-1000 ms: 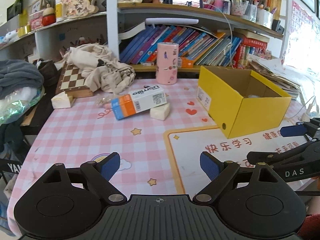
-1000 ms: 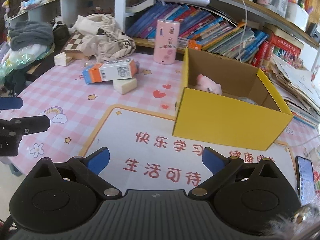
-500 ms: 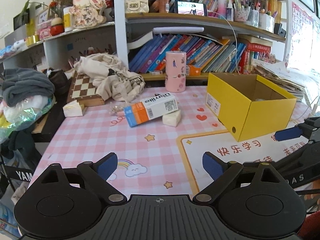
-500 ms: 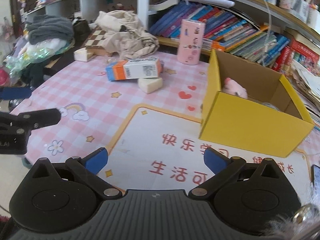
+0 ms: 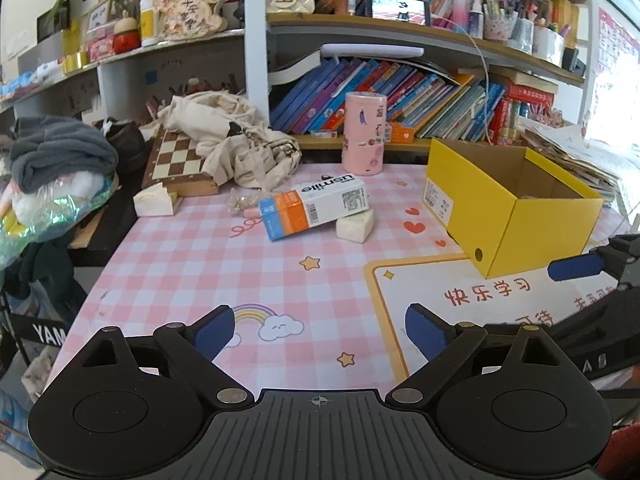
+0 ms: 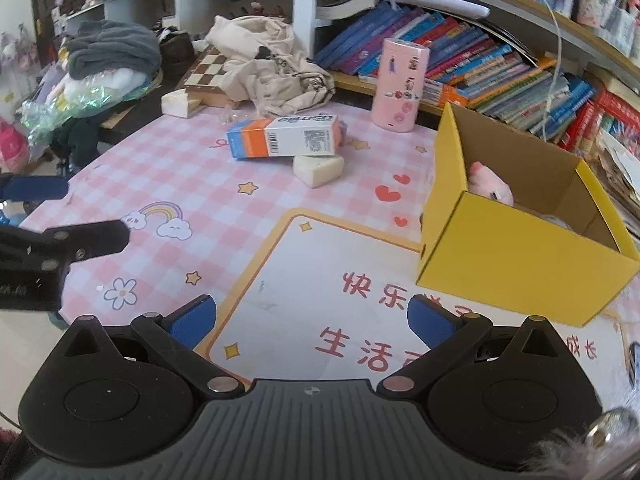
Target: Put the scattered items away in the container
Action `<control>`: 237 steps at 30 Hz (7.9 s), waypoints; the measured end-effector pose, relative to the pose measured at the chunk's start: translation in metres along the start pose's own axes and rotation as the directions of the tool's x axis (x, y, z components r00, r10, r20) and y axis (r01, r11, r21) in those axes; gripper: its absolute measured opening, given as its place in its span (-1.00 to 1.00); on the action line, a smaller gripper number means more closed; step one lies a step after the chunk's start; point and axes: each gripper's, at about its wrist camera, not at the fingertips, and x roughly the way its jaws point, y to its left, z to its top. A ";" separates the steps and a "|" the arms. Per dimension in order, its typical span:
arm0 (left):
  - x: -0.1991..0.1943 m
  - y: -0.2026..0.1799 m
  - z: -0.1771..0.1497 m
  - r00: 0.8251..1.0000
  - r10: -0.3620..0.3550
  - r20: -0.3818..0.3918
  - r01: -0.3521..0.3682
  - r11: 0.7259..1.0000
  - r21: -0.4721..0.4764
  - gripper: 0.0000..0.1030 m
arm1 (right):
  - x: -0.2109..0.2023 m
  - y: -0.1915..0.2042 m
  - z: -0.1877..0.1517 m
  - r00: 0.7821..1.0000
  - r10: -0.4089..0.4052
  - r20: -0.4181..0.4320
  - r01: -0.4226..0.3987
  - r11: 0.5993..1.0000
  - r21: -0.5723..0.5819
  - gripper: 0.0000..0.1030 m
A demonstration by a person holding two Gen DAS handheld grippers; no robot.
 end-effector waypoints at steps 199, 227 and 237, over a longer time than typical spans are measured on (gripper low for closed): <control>0.065 0.037 0.027 0.953 -0.265 -0.147 0.213 0.931 -0.297 -0.23 | 0.052 -0.020 0.027 0.994 0.110 -0.002 -0.110 0.992 -0.053 -0.19; 0.021 0.006 0.011 0.912 -0.401 -0.086 0.374 0.899 -0.229 -0.23 | -0.012 -0.014 -0.012 0.998 -0.045 0.044 0.045 0.999 -0.004 -0.18; 0.022 -0.025 0.014 0.879 -0.463 -0.111 0.441 0.880 -0.176 -0.23 | -0.029 -0.034 -0.031 0.994 -0.106 0.032 0.103 0.992 0.069 -0.18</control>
